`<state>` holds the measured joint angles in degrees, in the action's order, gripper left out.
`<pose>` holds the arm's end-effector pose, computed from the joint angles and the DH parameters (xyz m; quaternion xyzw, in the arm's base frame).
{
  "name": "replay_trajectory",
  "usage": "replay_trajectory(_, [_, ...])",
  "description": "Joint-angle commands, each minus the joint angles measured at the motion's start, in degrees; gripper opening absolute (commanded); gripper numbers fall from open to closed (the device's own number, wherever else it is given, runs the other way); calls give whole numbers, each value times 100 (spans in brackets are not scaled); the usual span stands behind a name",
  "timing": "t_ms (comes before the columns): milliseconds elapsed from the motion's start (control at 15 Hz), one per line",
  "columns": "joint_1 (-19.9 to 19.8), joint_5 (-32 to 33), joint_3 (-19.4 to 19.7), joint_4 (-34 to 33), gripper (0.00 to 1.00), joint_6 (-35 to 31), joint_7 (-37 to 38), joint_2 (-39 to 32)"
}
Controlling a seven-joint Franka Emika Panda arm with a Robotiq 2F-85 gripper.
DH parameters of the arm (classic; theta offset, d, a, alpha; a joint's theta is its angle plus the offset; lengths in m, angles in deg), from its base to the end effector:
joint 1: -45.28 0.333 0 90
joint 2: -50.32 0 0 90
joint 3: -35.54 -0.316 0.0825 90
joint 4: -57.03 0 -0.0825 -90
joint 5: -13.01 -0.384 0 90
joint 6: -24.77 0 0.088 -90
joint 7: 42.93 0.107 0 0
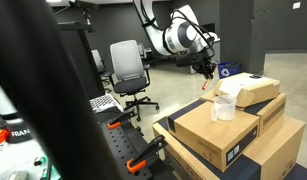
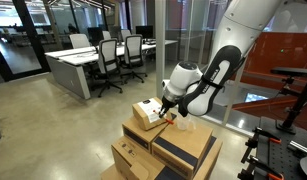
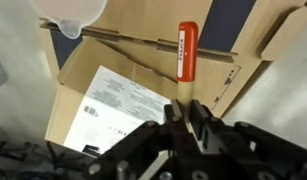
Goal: Put the marker in the jug
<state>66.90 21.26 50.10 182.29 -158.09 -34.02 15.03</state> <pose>0.5735 0.0842 0.1516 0.9731 0.0918 0.2054 0.0496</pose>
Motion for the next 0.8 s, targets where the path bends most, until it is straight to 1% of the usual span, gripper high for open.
replay_trajectory(0, [121,-250,113,232,4,-200,-105,150])
replay_trajectory(333, [90,-467,180,327,4,-303,-83,188])
replay_trajectory(733, [-85,-733,207,416,4,-363,-88,188])
